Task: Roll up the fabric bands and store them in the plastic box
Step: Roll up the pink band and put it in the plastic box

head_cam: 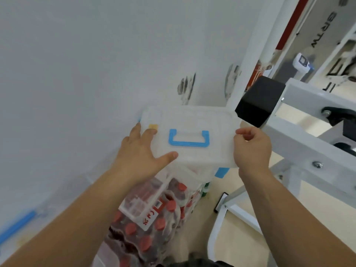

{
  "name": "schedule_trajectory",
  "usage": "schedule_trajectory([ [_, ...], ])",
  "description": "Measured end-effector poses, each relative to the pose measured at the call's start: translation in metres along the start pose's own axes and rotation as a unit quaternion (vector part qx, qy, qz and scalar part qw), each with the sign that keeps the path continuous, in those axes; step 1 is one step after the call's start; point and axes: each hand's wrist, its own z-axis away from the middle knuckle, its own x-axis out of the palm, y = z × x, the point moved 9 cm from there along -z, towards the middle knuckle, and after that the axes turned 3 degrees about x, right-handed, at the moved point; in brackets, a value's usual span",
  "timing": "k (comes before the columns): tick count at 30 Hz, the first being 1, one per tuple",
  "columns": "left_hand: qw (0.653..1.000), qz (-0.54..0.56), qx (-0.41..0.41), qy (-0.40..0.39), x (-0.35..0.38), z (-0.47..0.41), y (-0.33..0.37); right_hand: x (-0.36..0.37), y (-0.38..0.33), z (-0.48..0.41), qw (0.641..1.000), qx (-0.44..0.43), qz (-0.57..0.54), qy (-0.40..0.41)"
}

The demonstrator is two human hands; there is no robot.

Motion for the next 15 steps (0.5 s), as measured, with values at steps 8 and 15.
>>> schedule_trajectory([
  [8, 0.996, -0.064, 0.048, -0.039, -0.002, -0.044, -0.017, 0.005, 0.027, 0.020, 0.999, 0.048, -0.010, -0.016],
  [15, 0.986, -0.119, 0.102, -0.053, -0.004, -0.071, -0.017, 0.006, 0.039, 0.036, 0.998, 0.059, 0.001, -0.005],
])
